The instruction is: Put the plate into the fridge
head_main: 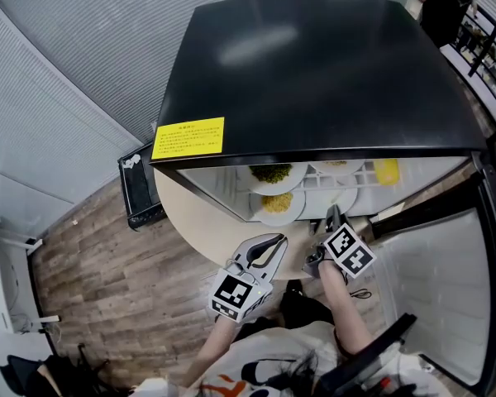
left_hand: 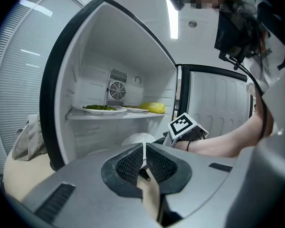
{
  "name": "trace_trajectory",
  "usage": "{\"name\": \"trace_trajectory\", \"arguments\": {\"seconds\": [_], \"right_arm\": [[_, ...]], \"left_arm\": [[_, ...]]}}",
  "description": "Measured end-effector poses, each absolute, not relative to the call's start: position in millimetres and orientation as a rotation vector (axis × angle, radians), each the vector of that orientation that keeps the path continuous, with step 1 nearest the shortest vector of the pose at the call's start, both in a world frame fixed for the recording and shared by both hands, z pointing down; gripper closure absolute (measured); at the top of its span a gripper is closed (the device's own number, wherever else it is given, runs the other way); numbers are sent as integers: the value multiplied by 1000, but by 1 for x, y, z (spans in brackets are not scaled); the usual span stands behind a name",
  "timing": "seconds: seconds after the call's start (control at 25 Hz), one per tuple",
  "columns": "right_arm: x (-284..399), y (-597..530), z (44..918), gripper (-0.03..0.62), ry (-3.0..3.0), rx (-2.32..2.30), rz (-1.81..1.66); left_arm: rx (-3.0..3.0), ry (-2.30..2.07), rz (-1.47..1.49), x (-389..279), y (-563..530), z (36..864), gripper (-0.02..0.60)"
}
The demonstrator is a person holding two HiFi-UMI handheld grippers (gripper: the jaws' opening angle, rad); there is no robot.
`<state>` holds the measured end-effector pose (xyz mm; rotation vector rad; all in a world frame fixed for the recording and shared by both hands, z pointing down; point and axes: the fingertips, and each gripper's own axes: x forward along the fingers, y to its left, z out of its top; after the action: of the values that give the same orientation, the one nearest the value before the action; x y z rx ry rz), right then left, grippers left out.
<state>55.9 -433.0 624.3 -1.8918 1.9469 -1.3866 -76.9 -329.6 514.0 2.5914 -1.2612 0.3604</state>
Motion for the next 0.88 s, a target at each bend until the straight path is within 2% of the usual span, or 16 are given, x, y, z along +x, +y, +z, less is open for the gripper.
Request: {"name": "trace_trajectory", "arguments": {"seconds": [0.88], "right_arm": [[68, -487, 627, 490, 2273, -2073, -1161]], "left_arm": [[2545, -1299, 384, -89, -318, 523, 555]]}}
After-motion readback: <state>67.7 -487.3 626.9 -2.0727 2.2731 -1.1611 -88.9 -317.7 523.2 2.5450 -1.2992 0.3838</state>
